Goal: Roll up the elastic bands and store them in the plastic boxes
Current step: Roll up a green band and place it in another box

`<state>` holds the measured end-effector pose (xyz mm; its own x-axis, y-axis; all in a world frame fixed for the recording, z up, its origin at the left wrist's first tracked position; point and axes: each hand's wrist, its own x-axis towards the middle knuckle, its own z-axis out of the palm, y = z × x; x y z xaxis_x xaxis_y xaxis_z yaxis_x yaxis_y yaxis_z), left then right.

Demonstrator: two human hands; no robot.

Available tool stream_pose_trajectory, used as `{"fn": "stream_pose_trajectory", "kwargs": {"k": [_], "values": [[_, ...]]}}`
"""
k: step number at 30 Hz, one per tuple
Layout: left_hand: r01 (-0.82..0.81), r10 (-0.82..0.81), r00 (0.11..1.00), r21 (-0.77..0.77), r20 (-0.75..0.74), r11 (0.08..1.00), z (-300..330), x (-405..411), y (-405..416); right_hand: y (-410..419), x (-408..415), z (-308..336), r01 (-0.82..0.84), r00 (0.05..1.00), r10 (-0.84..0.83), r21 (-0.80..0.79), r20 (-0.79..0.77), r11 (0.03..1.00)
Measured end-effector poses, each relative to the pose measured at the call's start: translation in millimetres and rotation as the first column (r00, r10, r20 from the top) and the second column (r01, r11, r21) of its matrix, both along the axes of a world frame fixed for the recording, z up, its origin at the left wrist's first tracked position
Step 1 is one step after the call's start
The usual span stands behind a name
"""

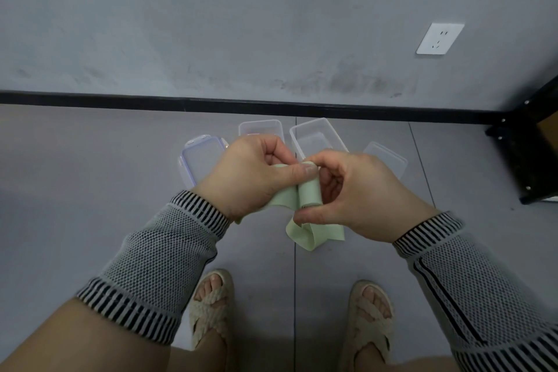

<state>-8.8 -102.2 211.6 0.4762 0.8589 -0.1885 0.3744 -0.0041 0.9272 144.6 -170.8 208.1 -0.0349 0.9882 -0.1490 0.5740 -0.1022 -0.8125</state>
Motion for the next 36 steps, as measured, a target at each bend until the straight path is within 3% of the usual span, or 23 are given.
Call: {"fn": "stream_pose_trajectory", "kwargs": {"k": [5, 11, 18, 26, 30, 36], "values": [[-0.051, 0.054, 0.996, -0.037, 0.069, 0.998, -1, 1, 2, 1, -4, -6, 0.058, 0.998, -0.056, 0.079, -0.031, 0.995], [-0.12, 0.167, 0.956, -0.199, 0.24, 0.973, 4, -6, 6, 4, -12, -4, 0.15, 0.927, -0.117, 0.067, -0.356, 0.986], [-0.05, 0.141, 0.938, -0.277, 0.317, 0.96, 4, -4, 4, 4, -17, 2, 0.127, 0.845, -0.1, 0.016, -0.525, 0.992], [0.036, -0.002, 0.988, -0.215, 0.156, 0.976, 0, -8, 7, 1, -8, 3, 0.067, 0.869, -0.053, 0.011, -0.493, 0.998], [-0.001, 0.015, 0.996, -0.155, 0.092, 0.988, -1, -8, 8, 1, -6, 5, 0.042, 0.864, -0.036, 0.001, -0.502, 0.999], [0.046, -0.022, 0.989, -0.158, 0.149, 0.986, 0, -12, 8, 1, 0, 6, 0.031, 0.857, -0.027, -0.002, -0.515, 1.0]]}}
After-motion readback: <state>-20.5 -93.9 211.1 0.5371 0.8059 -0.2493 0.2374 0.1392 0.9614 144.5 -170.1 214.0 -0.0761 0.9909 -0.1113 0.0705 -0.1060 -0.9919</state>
